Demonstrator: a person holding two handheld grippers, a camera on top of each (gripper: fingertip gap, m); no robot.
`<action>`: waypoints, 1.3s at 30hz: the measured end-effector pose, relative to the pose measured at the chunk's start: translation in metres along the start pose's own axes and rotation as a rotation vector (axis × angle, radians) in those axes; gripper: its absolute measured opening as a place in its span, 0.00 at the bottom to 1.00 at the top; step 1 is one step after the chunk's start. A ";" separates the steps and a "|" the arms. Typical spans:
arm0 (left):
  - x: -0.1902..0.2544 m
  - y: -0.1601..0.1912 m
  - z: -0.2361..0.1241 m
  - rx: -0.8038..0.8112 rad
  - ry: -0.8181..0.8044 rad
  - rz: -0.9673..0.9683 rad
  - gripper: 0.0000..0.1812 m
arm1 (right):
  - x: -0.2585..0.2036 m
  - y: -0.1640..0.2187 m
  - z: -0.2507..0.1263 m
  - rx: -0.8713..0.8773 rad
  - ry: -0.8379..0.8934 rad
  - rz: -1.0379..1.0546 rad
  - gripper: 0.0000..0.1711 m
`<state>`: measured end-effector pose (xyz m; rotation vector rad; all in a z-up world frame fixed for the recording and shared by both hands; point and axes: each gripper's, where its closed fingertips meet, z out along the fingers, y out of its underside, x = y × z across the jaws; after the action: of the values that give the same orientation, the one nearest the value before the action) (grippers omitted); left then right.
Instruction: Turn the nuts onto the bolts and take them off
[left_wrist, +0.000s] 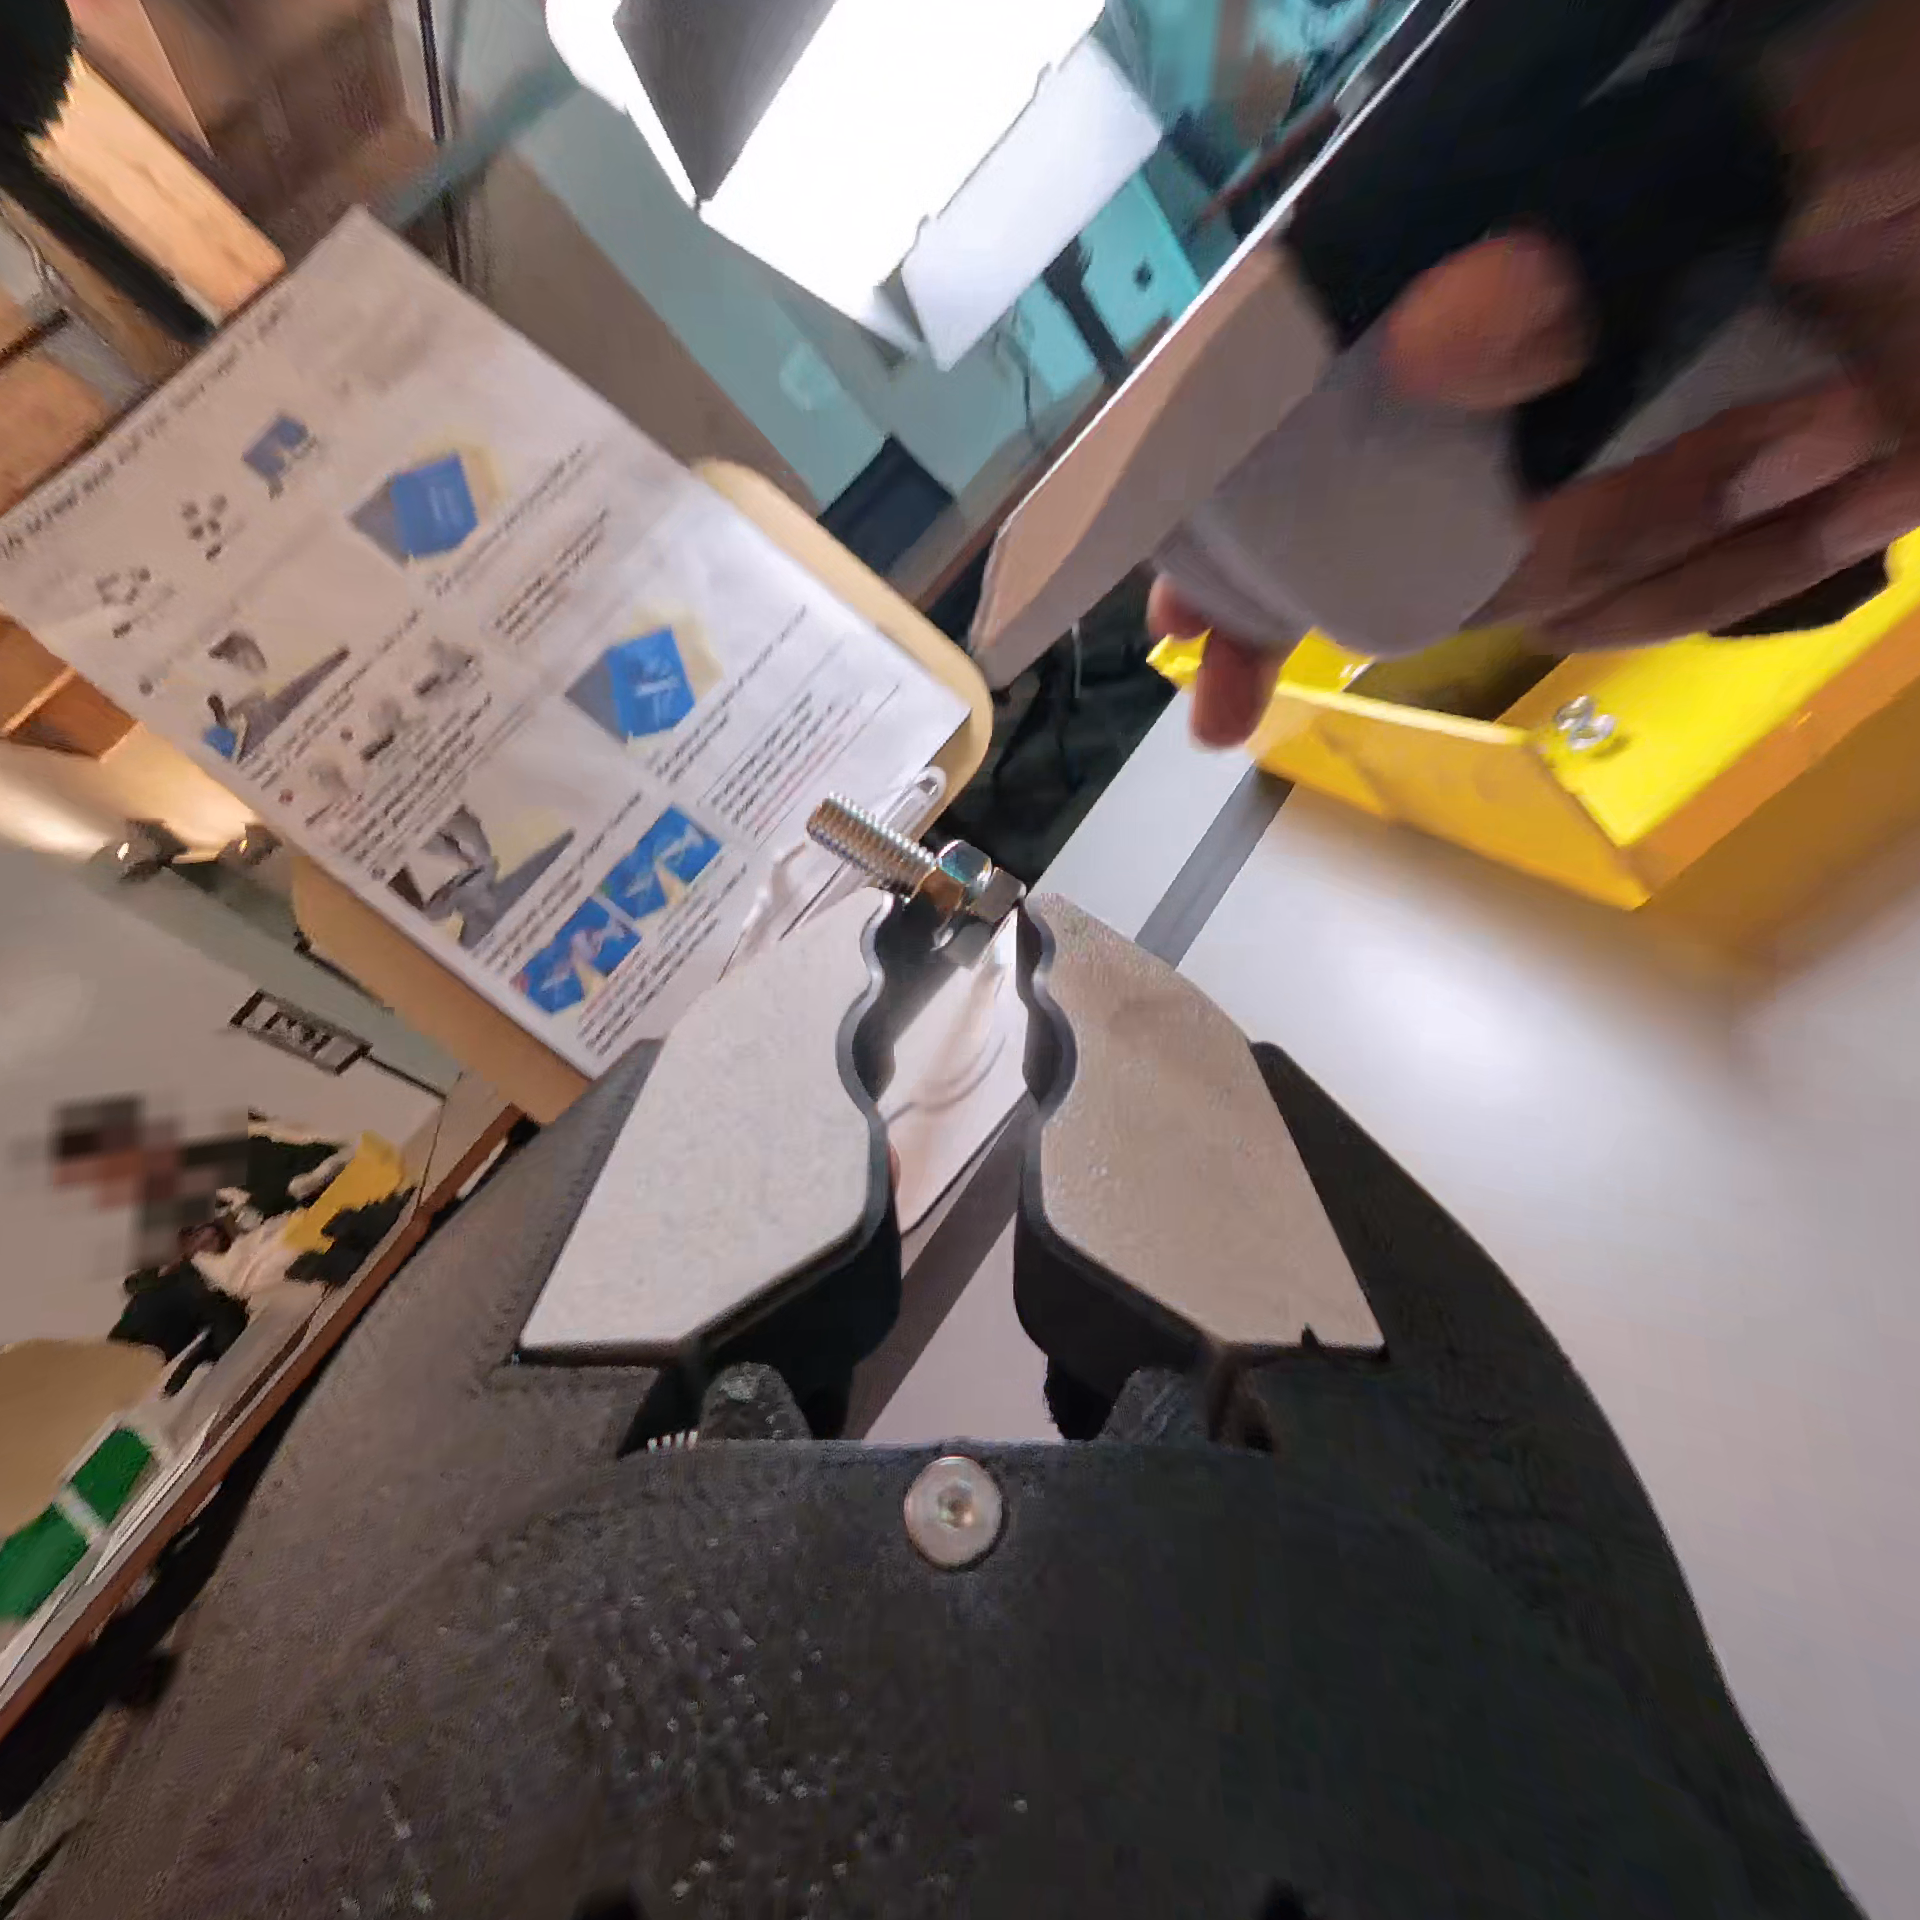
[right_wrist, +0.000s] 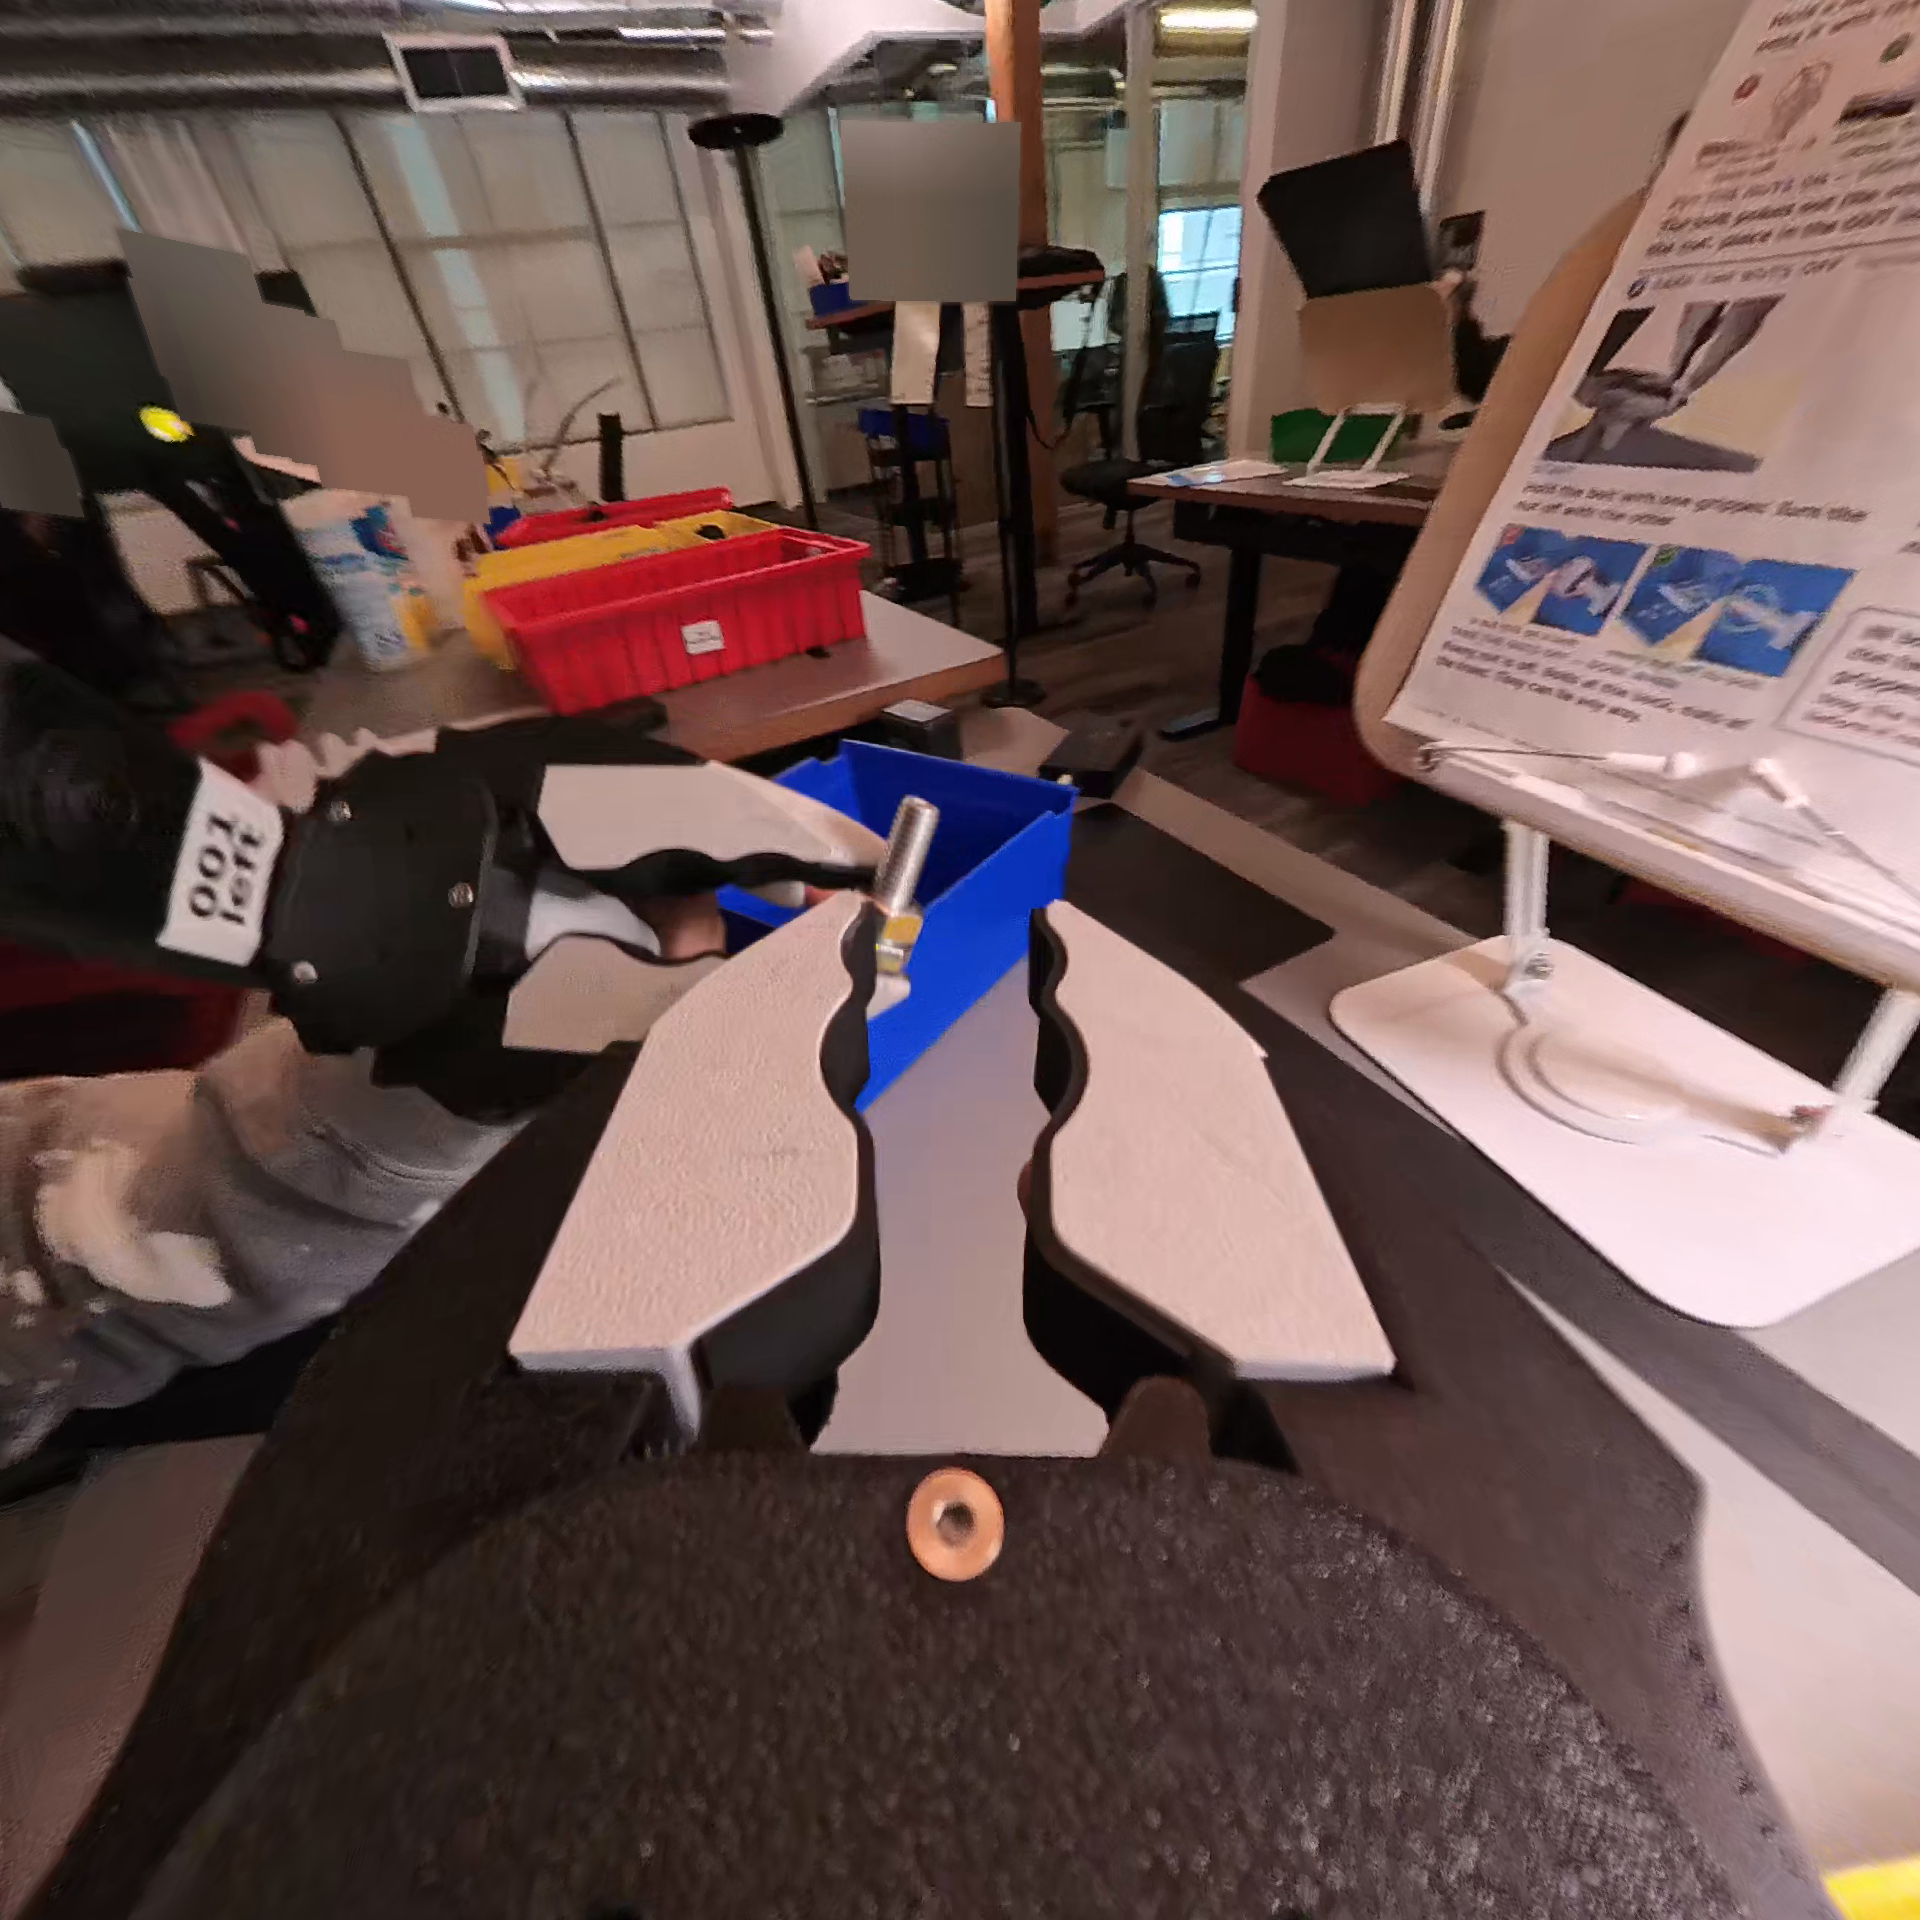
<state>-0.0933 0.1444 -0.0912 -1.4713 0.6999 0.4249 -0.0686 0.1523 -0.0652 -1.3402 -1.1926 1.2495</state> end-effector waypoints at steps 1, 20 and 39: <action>0.007 -0.006 -0.001 0.037 0.013 -0.005 0.12 | -0.001 0.001 0.001 0.005 -0.036 0.042 0.17; 0.045 -0.032 -0.018 0.282 0.456 -0.606 0.16 | -0.039 0.005 -0.018 0.094 -0.363 -0.012 0.06; 0.044 -0.052 -0.033 0.417 0.631 -0.854 0.10 | -0.060 -0.007 -0.021 0.210 -0.405 -0.090 0.06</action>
<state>-0.0326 0.1007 -0.0792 -1.3478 0.5264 -0.8254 -0.0495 0.0932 -0.0508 -0.8941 -1.3355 1.5804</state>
